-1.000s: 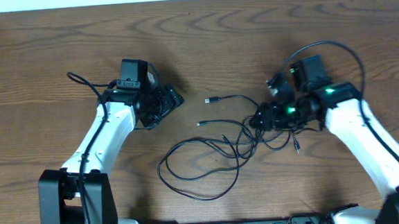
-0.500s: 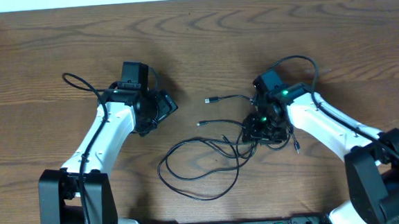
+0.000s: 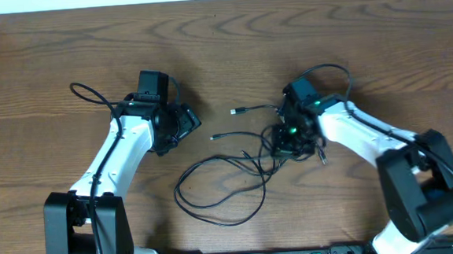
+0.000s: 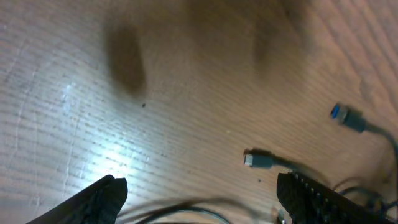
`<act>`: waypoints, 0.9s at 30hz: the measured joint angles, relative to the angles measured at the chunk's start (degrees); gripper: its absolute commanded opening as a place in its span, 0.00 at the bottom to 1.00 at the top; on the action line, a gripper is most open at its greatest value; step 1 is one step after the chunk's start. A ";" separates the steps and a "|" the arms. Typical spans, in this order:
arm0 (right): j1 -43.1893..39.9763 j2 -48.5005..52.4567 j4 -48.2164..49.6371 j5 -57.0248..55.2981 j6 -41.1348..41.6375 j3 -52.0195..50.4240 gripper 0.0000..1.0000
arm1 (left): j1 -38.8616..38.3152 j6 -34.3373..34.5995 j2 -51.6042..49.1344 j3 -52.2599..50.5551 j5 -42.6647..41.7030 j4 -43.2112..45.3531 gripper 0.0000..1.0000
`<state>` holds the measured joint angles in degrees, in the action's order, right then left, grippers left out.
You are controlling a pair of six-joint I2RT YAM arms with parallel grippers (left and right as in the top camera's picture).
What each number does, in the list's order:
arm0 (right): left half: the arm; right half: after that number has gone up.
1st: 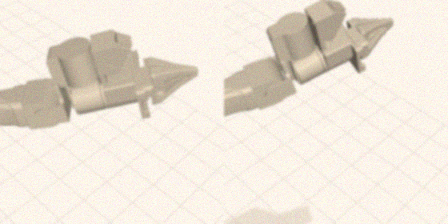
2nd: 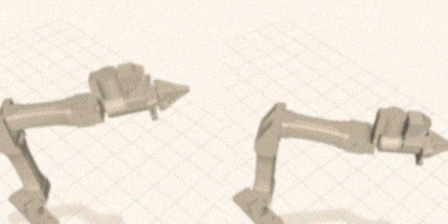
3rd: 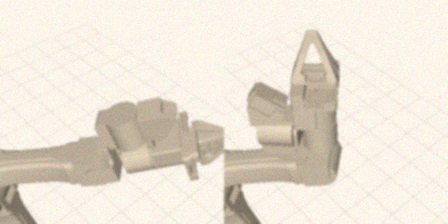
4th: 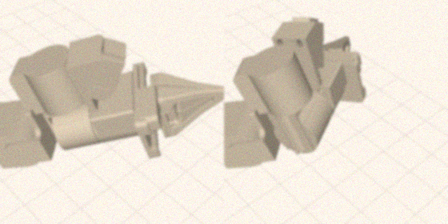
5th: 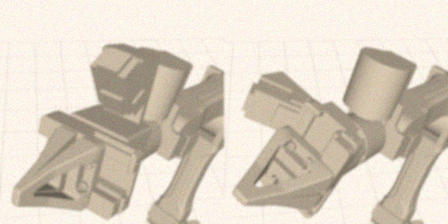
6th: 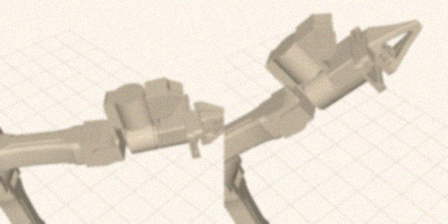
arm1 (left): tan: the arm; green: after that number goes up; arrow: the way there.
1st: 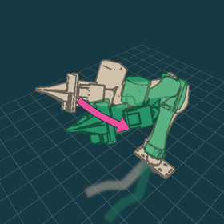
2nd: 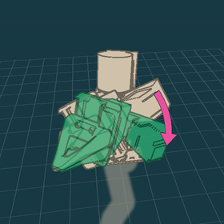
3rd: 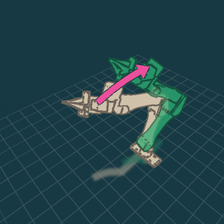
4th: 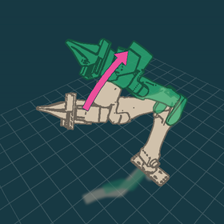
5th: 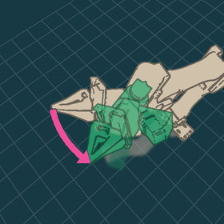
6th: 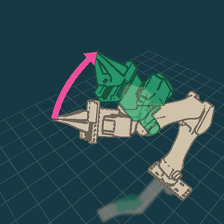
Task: Untangle cables
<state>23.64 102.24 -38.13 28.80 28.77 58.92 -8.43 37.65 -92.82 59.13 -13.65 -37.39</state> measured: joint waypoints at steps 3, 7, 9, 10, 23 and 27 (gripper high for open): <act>-2.99 -7.02 3.21 3.54 -3.08 -0.02 0.01 | 0.02 -2.64 0.00 0.00 -3.61 0.55 0.84; -6.16 -20.22 9.62 5.88 -6.95 0.28 0.01 | 0.07 -13.86 0.00 -0.02 -18.60 4.70 0.84; -6.49 -25.79 12.02 5.44 -7.41 0.66 0.01 | 0.00 -18.58 0.00 -0.02 -25.64 6.54 0.84; -6.49 -27.87 12.66 5.01 -7.26 0.90 0.01 | -0.04 -20.59 0.00 -0.02 -28.55 7.39 0.84; -6.45 -31.04 10.01 -3.80 -0.59 1.25 0.02 | -0.26 -28.22 7.02 -0.02 -38.75 8.90 0.84; -6.45 -31.04 8.68 -2.89 -1.01 1.25 0.02 | -1.90 -29.18 14.53 -0.02 -39.12 9.14 0.84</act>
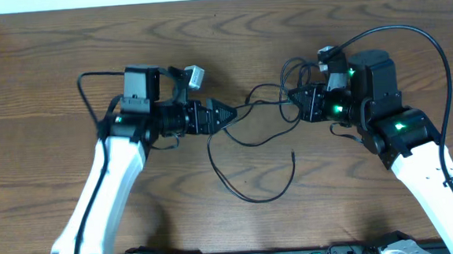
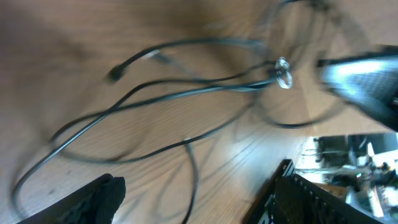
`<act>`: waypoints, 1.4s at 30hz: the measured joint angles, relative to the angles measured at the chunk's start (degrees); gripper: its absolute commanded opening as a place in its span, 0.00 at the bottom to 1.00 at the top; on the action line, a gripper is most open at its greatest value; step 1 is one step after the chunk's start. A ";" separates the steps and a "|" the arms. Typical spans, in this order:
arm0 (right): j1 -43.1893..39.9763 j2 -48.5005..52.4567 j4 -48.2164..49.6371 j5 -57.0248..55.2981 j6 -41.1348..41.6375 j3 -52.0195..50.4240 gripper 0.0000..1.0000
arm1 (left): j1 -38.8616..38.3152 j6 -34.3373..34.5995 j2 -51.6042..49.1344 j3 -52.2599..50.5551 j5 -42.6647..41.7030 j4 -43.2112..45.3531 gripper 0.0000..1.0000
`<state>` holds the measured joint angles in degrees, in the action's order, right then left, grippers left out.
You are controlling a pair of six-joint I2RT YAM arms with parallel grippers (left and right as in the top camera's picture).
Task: Untangle cables
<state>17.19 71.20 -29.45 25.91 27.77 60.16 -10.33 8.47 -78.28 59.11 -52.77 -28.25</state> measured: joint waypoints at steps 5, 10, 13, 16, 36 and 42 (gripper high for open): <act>0.00 0.00 0.17 0.50 3.82 0.00 0.02 | -5.29 -0.68 6.01 0.00 0.66 0.15 0.84; 0.00 0.00 0.87 1.73 10.69 0.00 0.02 | -12.76 8.85 7.13 0.00 11.72 0.13 0.84; 0.00 0.00 3.50 3.21 12.61 0.00 0.02 | -16.39 18.49 7.13 0.00 18.51 1.01 0.84; 0.00 0.00 5.14 4.98 12.81 0.00 0.02 | -19.02 26.62 7.13 0.00 22.25 1.92 0.84; -0.13 -0.63 5.70 12.13 12.81 -0.02 0.02 | -20.22 49.57 -7.37 0.00 23.61 14.69 0.63; -1.79 -3.87 7.28 12.31 12.83 -0.02 0.02 | -21.62 50.12 -13.75 0.00 20.17 18.60 0.47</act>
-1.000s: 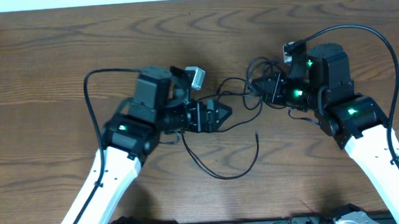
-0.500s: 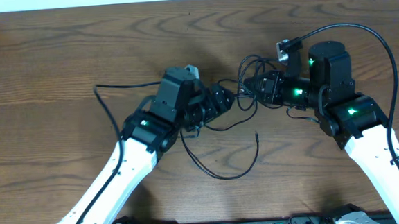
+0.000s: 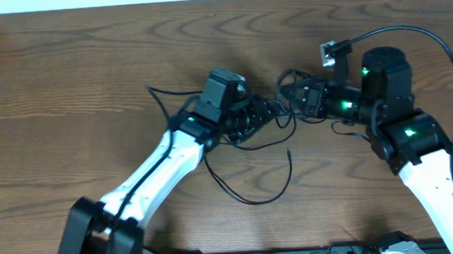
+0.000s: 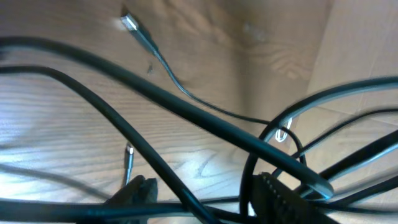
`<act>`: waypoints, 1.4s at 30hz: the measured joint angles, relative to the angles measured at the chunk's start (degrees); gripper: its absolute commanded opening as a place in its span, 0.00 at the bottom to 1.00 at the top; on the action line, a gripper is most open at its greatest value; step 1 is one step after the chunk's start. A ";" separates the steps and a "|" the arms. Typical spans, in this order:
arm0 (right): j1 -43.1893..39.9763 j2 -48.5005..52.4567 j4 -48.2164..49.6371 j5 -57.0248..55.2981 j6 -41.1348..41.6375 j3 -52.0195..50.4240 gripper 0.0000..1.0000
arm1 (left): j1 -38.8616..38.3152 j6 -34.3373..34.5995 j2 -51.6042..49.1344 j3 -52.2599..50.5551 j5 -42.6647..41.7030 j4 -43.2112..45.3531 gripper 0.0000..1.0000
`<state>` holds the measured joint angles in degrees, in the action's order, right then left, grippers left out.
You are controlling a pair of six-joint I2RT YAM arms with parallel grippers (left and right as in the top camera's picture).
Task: Untangle cables
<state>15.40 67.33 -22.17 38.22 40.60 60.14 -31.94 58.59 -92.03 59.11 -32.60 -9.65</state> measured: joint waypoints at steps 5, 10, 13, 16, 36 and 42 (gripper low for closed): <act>-1.14 -2.58 2.47 0.24 0.00 0.00 0.02 | -1.90 -0.13 -4.94 0.00 0.70 0.85 0.45; -4.46 -6.27 4.79 0.66 -0.04 0.00 0.02 | -1.55 -0.74 -8.85 0.00 4.96 -0.96 0.44; -8.59 -9.01 6.29 0.83 -0.07 0.00 0.02 | -0.61 -1.42 -9.94 0.00 8.55 -3.74 0.44; -13.70 -11.10 7.32 0.98 -0.07 0.00 0.01 | 1.01 -1.66 -9.99 0.00 12.09 -7.06 0.39; -41.24 -10.64 7.76 -3.21 -9.64 0.00 0.01 | 23.37 -8.70 -6.49 0.09 17.40 -17.25 0.07; -42.16 -4.35 7.21 -13.84 -14.56 0.00 0.01 | 30.29 -15.45 9.38 2.10 16.61 -18.88 0.07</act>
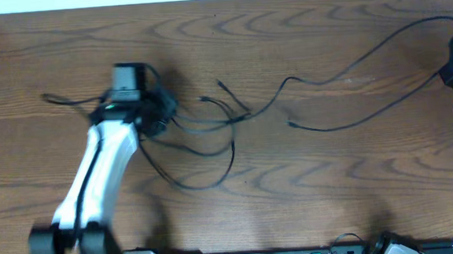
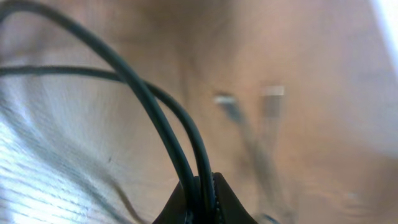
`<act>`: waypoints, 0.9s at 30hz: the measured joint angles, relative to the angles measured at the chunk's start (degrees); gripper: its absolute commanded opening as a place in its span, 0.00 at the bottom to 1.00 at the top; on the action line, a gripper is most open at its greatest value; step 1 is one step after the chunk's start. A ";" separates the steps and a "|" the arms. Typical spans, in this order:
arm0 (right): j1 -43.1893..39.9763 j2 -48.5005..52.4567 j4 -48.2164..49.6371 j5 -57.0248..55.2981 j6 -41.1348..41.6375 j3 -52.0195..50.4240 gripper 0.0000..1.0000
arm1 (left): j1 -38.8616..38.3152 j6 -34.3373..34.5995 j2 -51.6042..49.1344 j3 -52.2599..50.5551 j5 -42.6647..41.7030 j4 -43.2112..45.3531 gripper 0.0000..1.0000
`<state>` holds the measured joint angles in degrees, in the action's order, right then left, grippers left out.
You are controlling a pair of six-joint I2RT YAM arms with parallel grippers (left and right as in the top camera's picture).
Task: Untangle cables
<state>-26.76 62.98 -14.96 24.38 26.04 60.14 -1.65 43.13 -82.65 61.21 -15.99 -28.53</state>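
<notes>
Black cables lie spread over the wooden table. My left gripper (image 1: pixel 161 115) is at the left, shut on two strands of black cable (image 2: pixel 155 112); in the left wrist view they run straight into my left gripper (image 2: pixel 202 198). From there a looped cable (image 1: pixel 212 153) with loose ends (image 1: pixel 220 84) trails to the right. Two long strands (image 1: pixel 342 76) (image 1: pixel 367 114) stretch across to my right arm at the right edge. Its fingers are hidden there.
Blurred plugs (image 2: pixel 227 104) lie on the wood beyond the left fingers. The left arm's own wire (image 1: pixel 55 98) sticks out to the left. A pale strip borders the table's far edge.
My left gripper was in the knot at mid-table beside the right gripper; now it is at the left, shut on two strands. The right arm is now at the right edge, with the cables drawn out long.
The cables first lay in a tangled heap with my right gripper down on it and the left open beside. Then both arms were raised with cable strung between them. The left then reached into the knot. Now the arms are far apart and the cables spread out.
</notes>
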 measured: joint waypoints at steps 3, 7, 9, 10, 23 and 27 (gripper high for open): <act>0.00 4.63 -0.07 -2.21 -1.11 0.00 0.01 | 2.95 -2.10 10.25 1.66 0.22 0.66 0.07; 0.02 11.32 0.81 -2.56 -1.73 0.00 0.01 | 6.34 -3.37 22.69 2.69 0.55 0.26 0.07; 0.04 14.53 0.98 -1.95 -1.81 0.00 0.01 | 7.04 -3.78 26.80 2.69 0.90 -0.68 0.07; 0.11 16.02 0.81 -1.33 -1.97 0.00 0.01 | 7.13 -4.02 28.41 2.69 0.87 -1.27 0.08; 8.46 22.99 -19.17 12.98 -2.56 -0.09 0.66 | 7.13 -4.22 30.86 2.69 0.63 -2.75 0.08; 16.04 22.99 -26.25 18.16 -3.85 -0.09 0.74 | 7.13 -3.98 28.63 2.69 -0.02 -2.97 0.07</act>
<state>-10.72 85.97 -41.21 42.54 22.20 60.05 5.48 39.16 -54.02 63.90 -16.01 -31.51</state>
